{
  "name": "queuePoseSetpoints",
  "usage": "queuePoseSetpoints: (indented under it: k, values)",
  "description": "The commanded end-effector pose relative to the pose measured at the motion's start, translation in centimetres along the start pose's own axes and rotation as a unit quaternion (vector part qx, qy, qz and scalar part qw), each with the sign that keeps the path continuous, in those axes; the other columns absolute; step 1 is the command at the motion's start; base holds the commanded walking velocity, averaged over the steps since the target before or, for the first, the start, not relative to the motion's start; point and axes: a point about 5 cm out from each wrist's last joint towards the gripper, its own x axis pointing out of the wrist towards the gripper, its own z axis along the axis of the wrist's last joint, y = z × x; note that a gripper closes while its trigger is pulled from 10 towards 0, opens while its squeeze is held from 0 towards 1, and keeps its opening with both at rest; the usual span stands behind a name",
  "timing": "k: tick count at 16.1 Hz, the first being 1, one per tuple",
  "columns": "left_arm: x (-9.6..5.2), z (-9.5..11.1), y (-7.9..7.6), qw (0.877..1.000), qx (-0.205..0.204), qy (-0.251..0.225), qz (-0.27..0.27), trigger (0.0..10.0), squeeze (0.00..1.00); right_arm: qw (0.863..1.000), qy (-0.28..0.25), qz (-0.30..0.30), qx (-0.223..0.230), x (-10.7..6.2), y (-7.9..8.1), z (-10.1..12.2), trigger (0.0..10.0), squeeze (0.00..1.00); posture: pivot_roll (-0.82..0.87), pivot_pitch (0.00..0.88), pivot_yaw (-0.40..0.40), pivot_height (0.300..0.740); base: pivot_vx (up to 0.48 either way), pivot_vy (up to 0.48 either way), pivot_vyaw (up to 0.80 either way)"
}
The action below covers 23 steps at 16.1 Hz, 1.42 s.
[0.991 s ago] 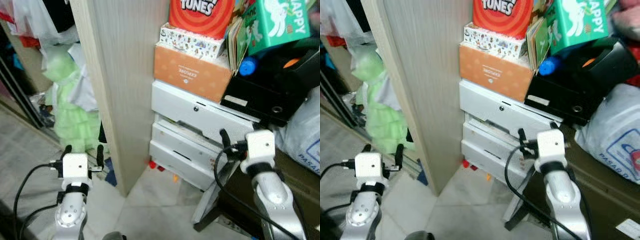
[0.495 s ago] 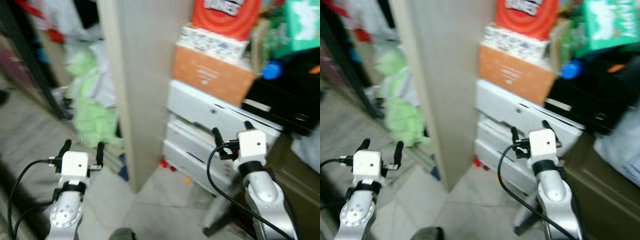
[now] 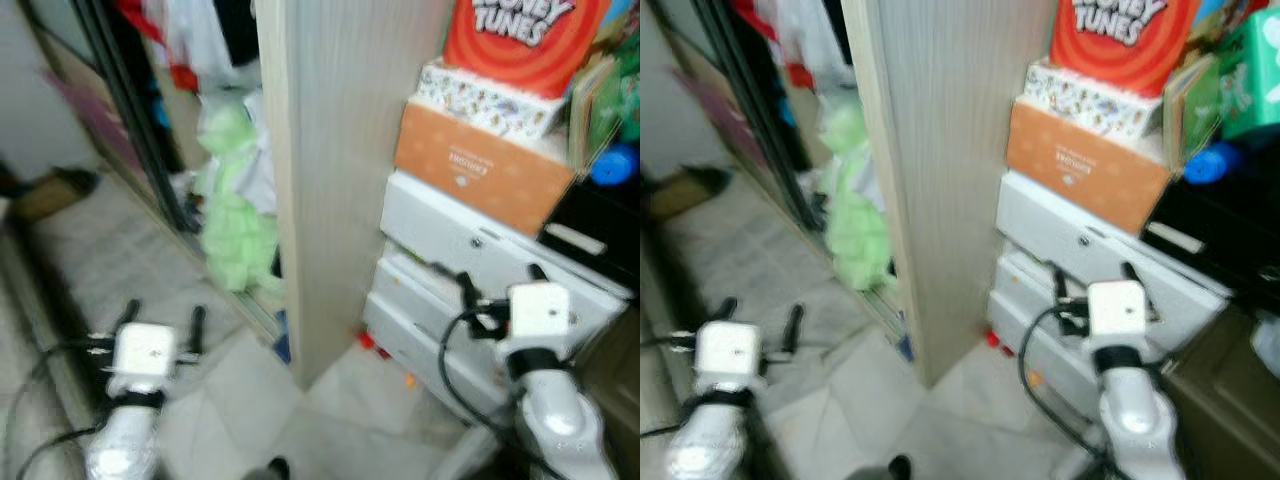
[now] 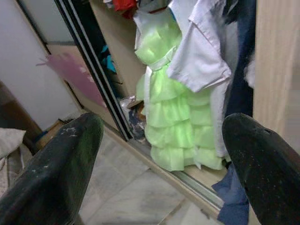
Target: Clean up the room
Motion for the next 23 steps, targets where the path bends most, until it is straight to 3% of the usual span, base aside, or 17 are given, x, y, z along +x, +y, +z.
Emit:
queuePoseSetpoints:
  k: [1,5,9,13,17,23]
  values:
    - [0.2,0.2,0.6,1.000,0.008,-0.002,0.013,10.0,0.00,1.000,-0.016,0.008,0.004,0.4,0.3,0.9,10.0,0.00,-0.11,0.000,-0.001,0.740,0.000,0.000,0.80]
    - [0.3,0.4,0.4,1.000,-0.018,0.002,0.012,10.0,0.00,0.999,-0.023,0.035,0.020,0.7,0.8,1.3,10.0,0.00,-0.11,0.000,-0.003,0.740,0.000,0.000,0.80]
    - [0.3,0.1,0.2,0.991,-0.129,0.038,-0.002,10.0,0.00,0.998,-0.024,0.049,0.026,0.7,1.2,1.3,10.0,0.00,-0.11,0.000,0.000,0.740,0.000,0.000,0.80]
    - [0.3,0.2,0.1,0.991,-0.129,0.045,-0.013,10.0,0.00,0.997,-0.024,0.064,0.038,0.6,1.5,1.4,10.0,0.00,-0.11,0.000,0.001,0.740,0.000,0.000,0.80]
    - [0.4,0.1,-0.1,0.990,-0.126,0.049,-0.027,10.0,0.00,0.986,-0.016,0.150,0.073,0.2,3.2,1.3,10.0,0.00,-0.12,0.000,0.003,0.740,0.000,0.000,0.80]
    - [0.7,0.2,-0.1,0.992,-0.114,0.046,-0.035,10.0,0.00,0.981,-0.021,0.172,0.083,0.3,3.5,1.7,10.0,0.00,-0.12,0.000,0.004,0.740,0.000,0.000,0.80]
